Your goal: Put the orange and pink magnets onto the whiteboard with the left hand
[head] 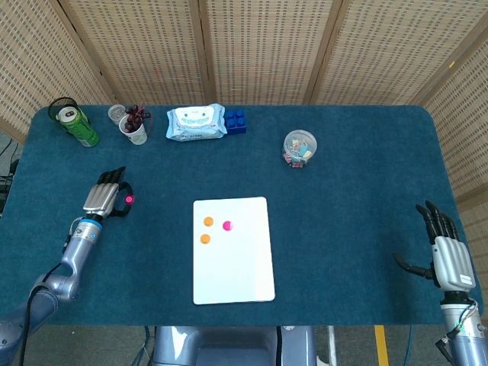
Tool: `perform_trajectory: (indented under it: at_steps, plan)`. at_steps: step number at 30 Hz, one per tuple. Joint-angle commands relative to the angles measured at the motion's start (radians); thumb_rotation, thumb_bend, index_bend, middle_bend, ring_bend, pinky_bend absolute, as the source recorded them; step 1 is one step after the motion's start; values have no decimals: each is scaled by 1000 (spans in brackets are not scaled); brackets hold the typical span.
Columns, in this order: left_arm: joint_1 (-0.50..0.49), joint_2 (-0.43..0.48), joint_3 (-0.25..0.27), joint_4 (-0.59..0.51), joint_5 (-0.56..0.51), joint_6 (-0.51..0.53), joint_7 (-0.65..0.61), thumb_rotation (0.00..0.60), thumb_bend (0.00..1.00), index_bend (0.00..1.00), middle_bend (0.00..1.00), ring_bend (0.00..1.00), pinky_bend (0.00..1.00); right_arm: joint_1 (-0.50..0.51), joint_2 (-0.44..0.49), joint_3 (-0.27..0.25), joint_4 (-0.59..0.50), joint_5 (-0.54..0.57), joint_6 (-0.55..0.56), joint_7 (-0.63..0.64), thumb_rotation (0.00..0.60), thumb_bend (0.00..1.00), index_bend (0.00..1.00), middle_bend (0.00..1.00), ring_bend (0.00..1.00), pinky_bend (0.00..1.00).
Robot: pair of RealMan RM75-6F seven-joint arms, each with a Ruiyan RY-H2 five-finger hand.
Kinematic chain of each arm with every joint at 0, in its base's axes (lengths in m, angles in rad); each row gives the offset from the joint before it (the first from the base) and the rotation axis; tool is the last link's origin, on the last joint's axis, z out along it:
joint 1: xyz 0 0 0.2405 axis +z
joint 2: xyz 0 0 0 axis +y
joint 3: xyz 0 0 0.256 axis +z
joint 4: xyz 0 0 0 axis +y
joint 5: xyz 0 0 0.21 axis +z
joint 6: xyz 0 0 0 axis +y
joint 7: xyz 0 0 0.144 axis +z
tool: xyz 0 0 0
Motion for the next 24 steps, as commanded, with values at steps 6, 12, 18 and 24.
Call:
perform_trajectory:
  at_steps: [6, 12, 18, 24]
  plan:
    - [-5, 36, -12, -65, 15, 39, 7, 600, 382, 560, 0, 0, 0, 0, 0, 0, 0, -1, 1, 0, 600, 260, 0, 0, 0, 0]
    - [-22, 83, -31, -193, 25, 85, 67, 600, 382, 560, 0, 0, 0, 0, 0, 0, -2, 0, 1, 2, 600, 260, 0, 0, 0, 0]
    - [-44, 101, -29, -370, 73, 153, 122, 600, 381, 560, 0, 0, 0, 0, 0, 0, 0, -1, 1, 3, 600, 260, 0, 0, 0, 0]
    - [-85, 80, -31, -508, 81, 136, 220, 600, 378, 560, 0, 0, 0, 0, 2, 0, -1, 0, -2, 11, 600, 260, 0, 0, 0, 0]
